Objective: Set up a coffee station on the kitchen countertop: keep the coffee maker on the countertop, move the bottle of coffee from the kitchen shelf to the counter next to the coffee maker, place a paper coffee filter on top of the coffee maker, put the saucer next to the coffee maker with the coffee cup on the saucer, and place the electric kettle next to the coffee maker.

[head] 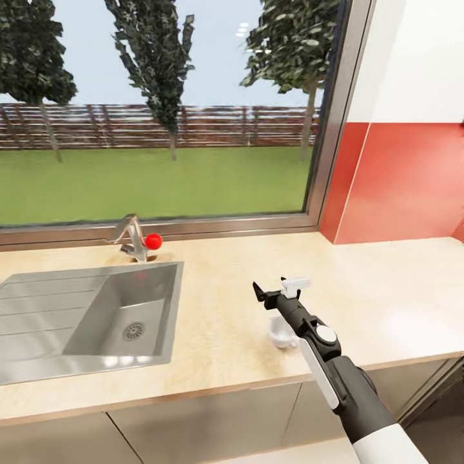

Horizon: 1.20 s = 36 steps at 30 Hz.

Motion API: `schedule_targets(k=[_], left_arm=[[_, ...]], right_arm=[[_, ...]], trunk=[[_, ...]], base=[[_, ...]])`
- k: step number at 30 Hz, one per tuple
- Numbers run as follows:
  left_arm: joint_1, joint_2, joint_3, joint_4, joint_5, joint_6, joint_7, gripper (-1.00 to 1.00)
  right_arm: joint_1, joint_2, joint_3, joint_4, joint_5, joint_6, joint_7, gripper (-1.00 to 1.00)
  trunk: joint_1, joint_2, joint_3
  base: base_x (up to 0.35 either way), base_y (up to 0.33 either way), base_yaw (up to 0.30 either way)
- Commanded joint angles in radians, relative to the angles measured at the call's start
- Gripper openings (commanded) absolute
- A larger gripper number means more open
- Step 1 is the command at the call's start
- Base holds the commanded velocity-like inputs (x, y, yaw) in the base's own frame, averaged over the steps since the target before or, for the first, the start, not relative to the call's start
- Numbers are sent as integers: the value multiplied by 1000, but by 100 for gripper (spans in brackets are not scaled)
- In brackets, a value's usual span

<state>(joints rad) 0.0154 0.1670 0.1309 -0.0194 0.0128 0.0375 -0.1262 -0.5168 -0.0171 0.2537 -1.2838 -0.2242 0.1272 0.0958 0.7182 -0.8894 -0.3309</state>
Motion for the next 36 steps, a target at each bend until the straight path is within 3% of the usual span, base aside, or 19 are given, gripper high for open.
schedule_targets(k=[1, 19, 20, 22, 27, 36], left_arm=[[1, 0, 7, -2, 1, 4, -4, 100], [0, 1, 4, -4, 1, 9, -5, 100], [1, 2, 3, -3, 1, 9, -6, 100], [1, 2, 3, -3, 1, 9, -6, 100], [1, 5, 3, -1, 2, 9, -6, 100], [2, 10, 3, -2, 1, 9, -6, 100]], right_arm=[[0, -1, 1, -1, -10, 5, 1, 100], [-1, 5, -4, -23, -6, 20, -6, 100], [-4, 6, -11, -53, -7, 106, -25, 100], [-5, 6, -13, -77, -7, 153, -42, 100], [-17, 7, -17, -201, -10, 366, -144, 100], [-91, 8, -17, -229, -8, 615, -169, 100]], trunk=[[0, -1, -1], [0, -1, -1], [0, -1, -1], [0, -1, -1], [0, -1, -1], [0, -1, -1]], base=[[16, -262, 1], [2, -48, 0], [0, 0, 0], [0, 0, 0], [0, 0, 0], [0, 0, 0]])
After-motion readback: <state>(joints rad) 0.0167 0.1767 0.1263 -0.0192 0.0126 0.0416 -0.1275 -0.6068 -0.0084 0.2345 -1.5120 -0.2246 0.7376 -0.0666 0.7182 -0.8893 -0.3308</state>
